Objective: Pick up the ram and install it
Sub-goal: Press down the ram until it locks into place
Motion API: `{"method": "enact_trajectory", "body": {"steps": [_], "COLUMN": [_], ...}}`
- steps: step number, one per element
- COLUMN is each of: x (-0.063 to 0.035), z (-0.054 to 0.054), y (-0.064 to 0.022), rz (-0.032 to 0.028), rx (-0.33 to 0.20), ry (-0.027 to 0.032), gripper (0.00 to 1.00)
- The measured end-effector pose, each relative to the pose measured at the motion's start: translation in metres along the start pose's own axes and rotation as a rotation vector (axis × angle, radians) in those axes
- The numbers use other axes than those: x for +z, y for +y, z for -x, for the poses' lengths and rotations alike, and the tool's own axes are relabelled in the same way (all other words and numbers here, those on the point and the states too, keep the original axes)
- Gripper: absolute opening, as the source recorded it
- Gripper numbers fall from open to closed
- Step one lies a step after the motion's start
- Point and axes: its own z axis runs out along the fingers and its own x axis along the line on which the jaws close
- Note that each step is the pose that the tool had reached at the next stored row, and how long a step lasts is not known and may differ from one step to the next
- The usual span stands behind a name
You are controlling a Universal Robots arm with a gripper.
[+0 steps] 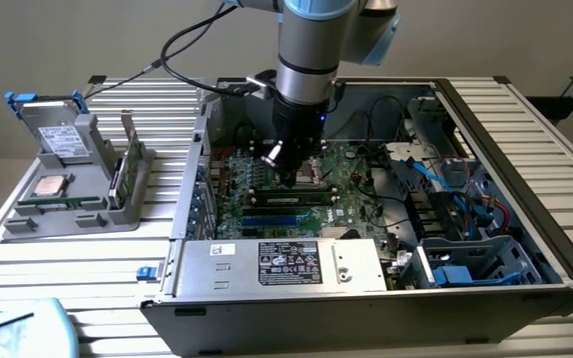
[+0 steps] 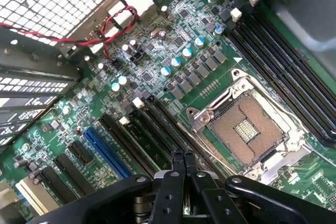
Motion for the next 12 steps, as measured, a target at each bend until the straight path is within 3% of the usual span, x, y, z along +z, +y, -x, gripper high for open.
{"method": "enact_trajectory", "body": {"steps": [12], "x": [0.0007], "z": [0.0002], "y": [-0.0002], "rz": [-0.0006], "rx": [0.114], "ry": [-0.0265], "gripper": [0.1]}}
